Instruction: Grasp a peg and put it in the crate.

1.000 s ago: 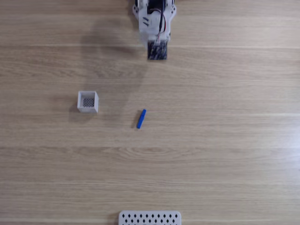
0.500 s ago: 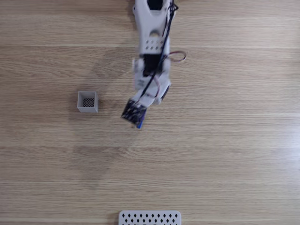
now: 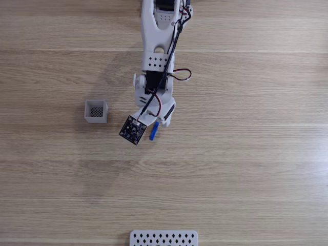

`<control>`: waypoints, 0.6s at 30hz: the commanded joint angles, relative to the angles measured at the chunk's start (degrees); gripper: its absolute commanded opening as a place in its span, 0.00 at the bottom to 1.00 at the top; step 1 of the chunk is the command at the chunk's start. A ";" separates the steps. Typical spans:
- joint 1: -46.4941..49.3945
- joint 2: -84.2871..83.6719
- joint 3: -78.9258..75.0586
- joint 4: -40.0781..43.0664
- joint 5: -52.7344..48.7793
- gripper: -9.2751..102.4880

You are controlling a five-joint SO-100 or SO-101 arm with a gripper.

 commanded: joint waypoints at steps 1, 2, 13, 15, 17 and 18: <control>0.00 1.14 -6.59 -0.62 0.35 0.23; 0.00 0.53 -6.68 -0.70 0.35 0.23; 0.26 -1.49 -5.80 -5.01 0.35 0.23; 0.09 -1.49 -5.80 -5.63 0.35 0.23; 0.09 -1.49 -5.80 -4.92 0.35 0.21; 0.00 -1.49 -5.71 -4.92 0.35 0.18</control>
